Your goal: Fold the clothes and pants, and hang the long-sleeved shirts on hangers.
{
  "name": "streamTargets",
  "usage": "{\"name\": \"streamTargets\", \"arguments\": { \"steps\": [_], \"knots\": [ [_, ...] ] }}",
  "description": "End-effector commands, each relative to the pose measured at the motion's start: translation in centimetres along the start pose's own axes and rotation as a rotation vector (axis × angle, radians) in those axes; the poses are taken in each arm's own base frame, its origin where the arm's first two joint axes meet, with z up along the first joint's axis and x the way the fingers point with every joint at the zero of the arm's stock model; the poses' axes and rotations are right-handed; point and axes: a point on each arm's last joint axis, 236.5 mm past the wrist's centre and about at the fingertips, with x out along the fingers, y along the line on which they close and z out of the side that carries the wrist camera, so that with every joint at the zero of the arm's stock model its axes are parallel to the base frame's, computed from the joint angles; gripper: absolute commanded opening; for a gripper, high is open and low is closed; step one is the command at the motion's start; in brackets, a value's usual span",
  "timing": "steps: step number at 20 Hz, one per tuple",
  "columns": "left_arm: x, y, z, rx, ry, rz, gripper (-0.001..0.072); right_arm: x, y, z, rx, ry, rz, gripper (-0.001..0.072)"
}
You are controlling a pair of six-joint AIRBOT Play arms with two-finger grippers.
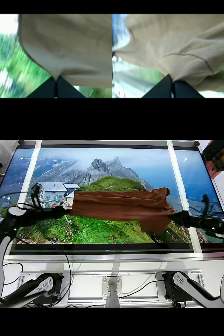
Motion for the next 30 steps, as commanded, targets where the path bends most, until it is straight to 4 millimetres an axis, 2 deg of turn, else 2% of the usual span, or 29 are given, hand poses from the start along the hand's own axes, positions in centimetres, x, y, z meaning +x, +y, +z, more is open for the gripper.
{"name": "streamTargets", "arguments": {
  "steps": [1, 4, 7, 10, 13, 16, 17, 18, 19, 21, 23, 25, 27, 30],
  "knots": [
    [-2.4, -1.4, 7.1, -0.065, -0.279, -0.004, 0.0015, -0.5, 3.7, 5.2, -0.068, -0.22, -0.024, 0.0015],
    [-1.5, -0.3, 9.9, -0.058, -0.423, 0.098, 0.0013, 1.9, 3.6, 9.3, -0.096, -0.403, -0.14, 0.0014],
    [1.1, 0.6, 11.2, -0.035, -0.518, 0.205, 0.0012, 3.6, 2.5, 13.0, -0.102, -0.61, -0.27, 0.0014],
    [5.5, 0.6, 11.4, -0.009, -0.511, 0.249, 0.0013, 5.5, -0.3, 14.2, -0.055, -0.689, -0.364, 0.0014],
    [10.1, 0.6, 12.1, 0.0, -0.47, 0.246, 0.0013, 8.3, -3.0, 14.9, 0.016, -0.658, -0.393, 0.0014],
    [13.0, 1.1, 12.0, -0.032, -0.444, 0.243, 0.0035, 11.0, -4.5, 15.7, 0.022, -0.615, -0.408, 0.0037],
    [13.3, 1.2, 11.7, -0.032, -0.433, 0.242, 0.0226, 11.6, -4.6, 15.7, 0.017, -0.596, -0.403, 0.0291],
    [13.4, 0.9, 11.5, -0.031, -0.421, 0.232, 0.0617, 11.6, -4.5, 15.8, 0.017, -0.593, -0.4, 0.0647],
    [13.0, 0.7, 11.8, -0.026, -0.422, 0.225, 0.072, 11.5, -4.2, 15.8, 0.01, -0.595, -0.396, 0.0682],
    [11.4, -0.2, 12.8, -0.014, -0.436, 0.199, 0.072, 10.7, -3.1, 16.2, -0.03, -0.605, -0.389, 0.0685],
    [8.7, -0.7, 14.6, -0.02, -0.476, 0.178, 0.0714, 9.2, -2.1, 17.1, -0.077, -0.63, -0.39, 0.0685],
    [6.8, -0.6, 15.1, -0.032, -0.451, 0.141, 0.071, 7.7, -1.3, 17.7, -0.104, -0.646, -0.383, 0.0684],
    [6.4, 0.4, 13.4, -0.085, -0.331, 0.077, 0.0703, 6.5, -0.9, 17.8, -0.109, -0.63, -0.366, 0.0684],
    [6.5, 4.0, 9.7, -0.121, -0.144, 0.062, 0.0702, 5.5, -1.3, 17.3, -0.132, -0.582, -0.367, 0.0684]
  ]
}}
